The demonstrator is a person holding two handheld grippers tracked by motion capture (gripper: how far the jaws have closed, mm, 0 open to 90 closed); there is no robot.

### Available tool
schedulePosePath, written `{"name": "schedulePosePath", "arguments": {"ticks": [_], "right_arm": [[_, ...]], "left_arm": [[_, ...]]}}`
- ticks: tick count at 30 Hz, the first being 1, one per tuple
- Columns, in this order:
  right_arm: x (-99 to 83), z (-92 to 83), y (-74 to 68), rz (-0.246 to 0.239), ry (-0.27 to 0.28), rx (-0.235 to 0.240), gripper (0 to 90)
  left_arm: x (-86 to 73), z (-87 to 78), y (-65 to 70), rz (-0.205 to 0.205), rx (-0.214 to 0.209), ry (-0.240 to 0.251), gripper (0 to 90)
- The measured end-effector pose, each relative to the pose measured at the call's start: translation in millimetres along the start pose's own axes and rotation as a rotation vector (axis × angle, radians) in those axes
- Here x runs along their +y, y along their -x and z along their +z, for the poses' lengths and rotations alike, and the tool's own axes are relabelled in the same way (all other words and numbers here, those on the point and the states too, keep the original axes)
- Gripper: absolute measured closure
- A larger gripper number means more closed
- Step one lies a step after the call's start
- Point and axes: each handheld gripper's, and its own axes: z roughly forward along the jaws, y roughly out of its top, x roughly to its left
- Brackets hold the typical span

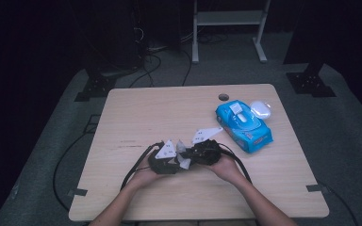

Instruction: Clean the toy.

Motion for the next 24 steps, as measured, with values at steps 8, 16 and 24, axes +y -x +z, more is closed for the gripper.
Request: {"name": "schedulePosePath", "arguments": {"ticks": [8,16,24], "right_arm": [[-9.6,-11.4,14.2,0.024,0.004,-0.048,83.3],[1.0,11.3,-6.3,-0.008,0.009,-0.038,83.4],[-11.6,-17.8,13.6,-0.004,-0.008,-0.164,83.5]], "left_arm": [[0.0,1.5,0.6,-0.012,-0.002,0.01,57.6],[-0.5,1.5,-0.9,-0.024,-0.008,0.011,57.6],[-2.1,0.7,-2.1,-0.021,-0.018,0.012,57.4]]}}
